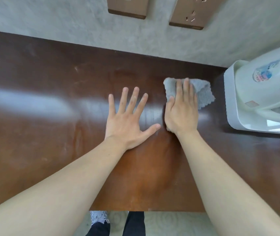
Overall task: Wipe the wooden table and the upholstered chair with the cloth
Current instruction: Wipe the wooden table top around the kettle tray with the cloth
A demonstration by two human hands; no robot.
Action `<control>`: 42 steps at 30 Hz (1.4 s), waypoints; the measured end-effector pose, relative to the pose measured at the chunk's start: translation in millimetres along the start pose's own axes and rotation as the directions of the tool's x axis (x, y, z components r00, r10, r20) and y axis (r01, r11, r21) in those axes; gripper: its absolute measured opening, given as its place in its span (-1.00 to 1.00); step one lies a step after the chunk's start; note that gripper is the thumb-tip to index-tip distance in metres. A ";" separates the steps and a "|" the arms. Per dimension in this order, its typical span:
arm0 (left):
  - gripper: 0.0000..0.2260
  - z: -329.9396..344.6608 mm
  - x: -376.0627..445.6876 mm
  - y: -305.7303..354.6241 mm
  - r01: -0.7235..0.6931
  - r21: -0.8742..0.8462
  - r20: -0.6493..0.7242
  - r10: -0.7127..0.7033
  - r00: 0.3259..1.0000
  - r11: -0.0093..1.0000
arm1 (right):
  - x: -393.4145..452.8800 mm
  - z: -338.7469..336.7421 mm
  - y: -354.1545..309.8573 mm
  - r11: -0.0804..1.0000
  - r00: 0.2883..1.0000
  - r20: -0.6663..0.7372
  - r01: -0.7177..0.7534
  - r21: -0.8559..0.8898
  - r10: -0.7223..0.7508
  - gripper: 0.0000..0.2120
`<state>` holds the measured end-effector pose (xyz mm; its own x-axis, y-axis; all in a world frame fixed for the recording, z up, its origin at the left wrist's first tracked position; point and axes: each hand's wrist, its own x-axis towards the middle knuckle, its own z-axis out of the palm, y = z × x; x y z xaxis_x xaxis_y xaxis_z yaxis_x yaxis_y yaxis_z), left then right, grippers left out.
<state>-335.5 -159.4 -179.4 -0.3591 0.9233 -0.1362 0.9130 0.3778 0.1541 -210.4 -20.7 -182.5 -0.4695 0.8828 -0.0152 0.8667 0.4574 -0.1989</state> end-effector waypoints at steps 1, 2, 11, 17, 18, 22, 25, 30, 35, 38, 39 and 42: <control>-0.13 2.1 1.1 0.5 0.004 0.013 -0.010 -0.004 1.000 1.000 | 8.2 -0.7 5.0 1.000 1.000 0.005 0.013 0.000 -0.013 -0.45; -0.13 3.3 1.8 0.1 0.011 0.020 -0.019 -0.010 1.000 1.000 | 14.1 -1.0 8.0 1.000 1.000 0.005 0.022 0.003 -0.022 -0.45; -0.18 -3.3 4.7 2.7 0.025 0.048 0.014 -0.025 1.000 0.999 | -134.3 -11.2 37.2 0.986 0.987 0.028 -0.156 0.053 0.155 -0.41; -0.18 -3.5 5.6 4.3 0.009 0.080 0.036 -0.012 0.999 0.997 | -208.6 -13.5 51.5 0.984 0.975 0.132 -0.181 0.006 0.178 -0.36; -0.18 -2.4 5.3 3.9 0.003 0.091 0.041 -0.007 0.999 0.996 | -194.7 -14.1 53.1 0.986 0.978 0.130 -0.166 0.003 0.164 -0.36; -0.17 -0.5 5.7 4.1 0.000 0.115 0.044 -0.005 0.999 0.993 | -100.2 -16.3 59.5 0.993 0.991 0.074 -0.114 -0.002 0.114 -0.38; -0.18 0.4 6.2 3.3 0.004 0.115 0.037 -0.008 0.999 0.993 | -16.0 -18.0 66.0 0.998 0.995 0.076 -0.064 -0.010 0.065 -0.40; -0.16 3.1 6.0 2.5 0.002 0.127 0.014 -0.004 1.000 0.992 | 80.1 -16.6 63.5 0.998 0.993 0.106 -0.050 0.025 0.047 -0.44; -0.15 3.4 6.9 3.1 -0.001 0.129 0.006 0.000 1.000 0.992 | 10.6 -16.4 55.6 1.000 0.999 0.041 0.012 -0.001 -0.012 -0.43; -0.15 3.3 6.4 3.1 0.005 0.124 0.008 -0.006 1.000 0.992 | -103.1 -15.4 43.5 0.998 0.997 0.068 -0.045 0.039 0.043 -0.41; -0.15 3.1 6.8 3.4 0.007 0.123 0.005 -0.007 1.000 0.992 | -142.3 -14.7 38.1 0.997 0.995 0.083 -0.066 0.039 0.063 -0.41; -0.15 1.7 6.8 2.9 0.010 0.119 0.005 -0.011 1.000 0.993 | -228.6 -12.6 26.4 0.997 0.987 0.145 -0.074 0.025 0.070 -0.40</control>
<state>-334.9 -152.1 -181.5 -0.3682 0.9187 -0.1431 0.9258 0.3765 0.0351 -78.0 -209.1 -171.9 -0.4271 0.8878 -0.1714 0.8948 0.3876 -0.2217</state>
